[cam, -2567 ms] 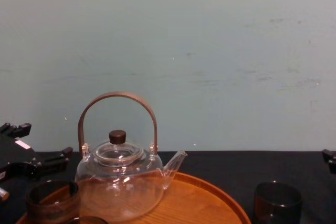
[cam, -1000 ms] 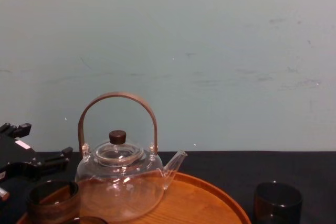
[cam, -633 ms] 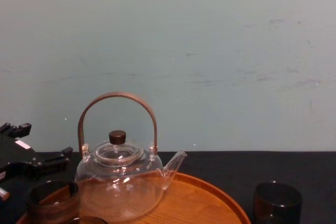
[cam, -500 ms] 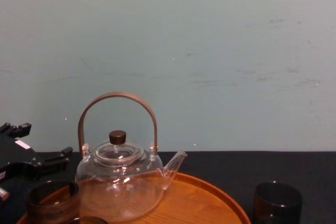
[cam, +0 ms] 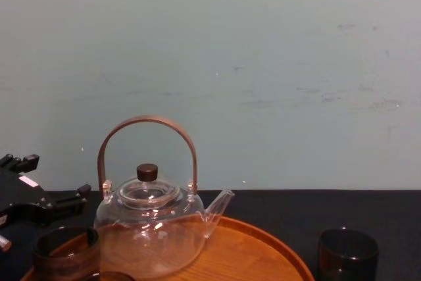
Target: Pick up the glass from the table and place it on the tray.
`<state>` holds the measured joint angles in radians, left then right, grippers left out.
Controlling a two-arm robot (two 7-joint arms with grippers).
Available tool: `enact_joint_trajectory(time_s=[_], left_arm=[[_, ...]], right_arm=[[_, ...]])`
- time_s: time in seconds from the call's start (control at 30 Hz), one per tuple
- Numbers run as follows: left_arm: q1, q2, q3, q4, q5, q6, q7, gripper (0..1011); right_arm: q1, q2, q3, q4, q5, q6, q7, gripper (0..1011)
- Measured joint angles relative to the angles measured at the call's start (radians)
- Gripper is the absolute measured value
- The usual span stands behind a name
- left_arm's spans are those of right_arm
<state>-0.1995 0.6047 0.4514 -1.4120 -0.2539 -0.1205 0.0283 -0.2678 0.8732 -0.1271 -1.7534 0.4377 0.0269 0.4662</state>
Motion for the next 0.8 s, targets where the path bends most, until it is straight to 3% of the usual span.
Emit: enact_joint_trajectory(time_s=[0.43, 0.8], left_arm=[[0.000, 0.000, 0.000, 0.000, 0.000, 0.000, 0.000, 1002], [0.000, 0.000, 0.000, 0.000, 0.000, 0.000, 0.000, 1001]], right_arm=[[0.001, -0.008, -0.023, -0.009, -0.028, 0.003, 0.079, 1002], [0.024, -0.027, -0.050, -0.006, -0.033, 0.019, 0.095, 1003]])
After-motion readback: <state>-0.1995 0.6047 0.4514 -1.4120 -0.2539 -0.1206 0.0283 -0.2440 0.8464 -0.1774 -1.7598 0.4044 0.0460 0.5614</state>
